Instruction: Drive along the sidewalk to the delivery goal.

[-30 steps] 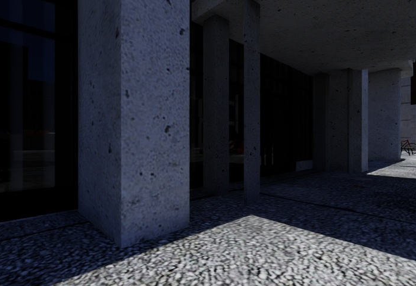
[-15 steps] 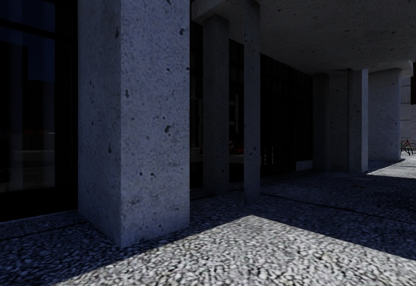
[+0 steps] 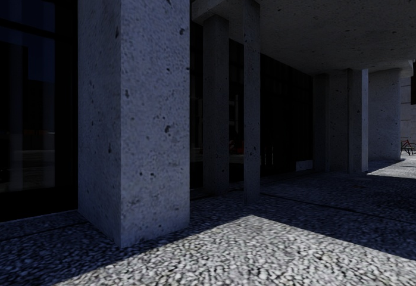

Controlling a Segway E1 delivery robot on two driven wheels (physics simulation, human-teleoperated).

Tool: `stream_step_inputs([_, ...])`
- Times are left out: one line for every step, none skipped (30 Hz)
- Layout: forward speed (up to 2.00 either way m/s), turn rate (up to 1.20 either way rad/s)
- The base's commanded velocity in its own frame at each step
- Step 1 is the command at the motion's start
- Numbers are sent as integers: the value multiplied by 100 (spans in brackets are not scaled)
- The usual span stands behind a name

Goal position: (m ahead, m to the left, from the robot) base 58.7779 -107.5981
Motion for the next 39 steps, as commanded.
stream_step_inputs([0,-38])
stream_step_inputs([0,-65])
stream_step_inputs([0,-82])
stream_step_inputs([0,-86])
stream_step_inputs([0,-87])
stream_step_inputs([0,-87])
stream_step_inputs([0,-87])
stream_step_inputs([0,-93])
stream_step_inputs([0,-96])
stream_step_inputs([0,-97])
stream_step_inputs([0,-98])
stream_step_inputs([0,-98])
stream_step_inputs([0,-98])
stream_step_inputs([0,-98])
stream_step_inputs([0,-97])
stream_step_inputs([0,-97])
stream_step_inputs([0,-97])
stream_step_inputs([0,-97])
stream_step_inputs([0,-97])
stream_step_inputs([0,-96])
stream_step_inputs([0,-96])
stream_step_inputs([0,-91])
stream_step_inputs([0,-87])
stream_step_inputs([0,-48])
stream_step_inputs([0,-48])
stream_step_inputs([0,0])
stream_step_inputs([0,0])
stream_step_inputs([0,0])
stream_step_inputs([0,0])
stream_step_inputs([0,0])
stream_step_inputs([0,0])
stream_step_inputs([0,0])
stream_step_inputs([0,0])
stream_step_inputs([0,0])
stream_step_inputs([126,0])
stream_step_inputs([147,0])
stream_step_inputs([158,0])
stream_step_inputs([162,0])
stream_step_inputs([164,0])
